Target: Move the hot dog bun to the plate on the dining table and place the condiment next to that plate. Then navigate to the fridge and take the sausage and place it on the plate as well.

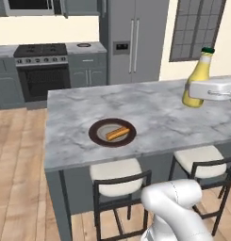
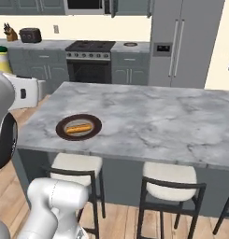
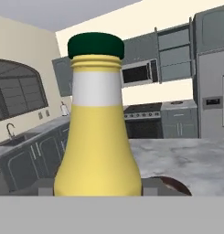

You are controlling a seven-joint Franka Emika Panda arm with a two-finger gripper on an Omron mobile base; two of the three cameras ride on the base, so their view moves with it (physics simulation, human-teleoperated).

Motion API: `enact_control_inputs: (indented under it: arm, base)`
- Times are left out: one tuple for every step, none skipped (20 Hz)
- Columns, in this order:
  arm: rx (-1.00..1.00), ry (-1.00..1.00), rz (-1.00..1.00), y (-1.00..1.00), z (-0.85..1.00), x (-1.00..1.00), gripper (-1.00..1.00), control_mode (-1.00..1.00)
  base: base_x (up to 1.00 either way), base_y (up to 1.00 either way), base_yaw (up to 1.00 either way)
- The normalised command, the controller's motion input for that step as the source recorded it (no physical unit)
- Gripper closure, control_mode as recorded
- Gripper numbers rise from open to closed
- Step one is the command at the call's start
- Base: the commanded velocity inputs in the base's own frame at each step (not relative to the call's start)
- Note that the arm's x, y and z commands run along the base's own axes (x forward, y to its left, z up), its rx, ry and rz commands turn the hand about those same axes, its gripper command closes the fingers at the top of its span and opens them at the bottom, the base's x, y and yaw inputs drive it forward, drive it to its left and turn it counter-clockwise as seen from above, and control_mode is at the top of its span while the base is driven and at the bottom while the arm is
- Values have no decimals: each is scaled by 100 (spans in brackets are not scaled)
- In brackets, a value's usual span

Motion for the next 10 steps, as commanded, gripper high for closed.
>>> enact_control_inputs:
  arm:
    - [0,0,0,0,0,0,100,100]
    - [0,0,0,0,0,0,100,100]
    - [0,0,0,0,0,0,100,100]
    - [0,0,0,0,0,0,100,100]
    - [0,0,0,0,0,0,100,100]
    - [0,0,0,0,0,0,100,100]
    - [0,0,0,0,0,0,100,100]
    - [0,0,0,0,0,0,100,100]
    - [0,0,0,0,0,0,100,100]
    - [0,0,0,0,0,0,100,100]
  base:
    - [41,-65,48]
    - [46,-58,44]
    - [52,-54,41]
    - [57,-49,35]
    - [59,-47,33]
    - [61,-46,29]
    - [62,-49,27]
    - [62,-53,24]
    - [63,-55,20]
    - [59,-58,16]
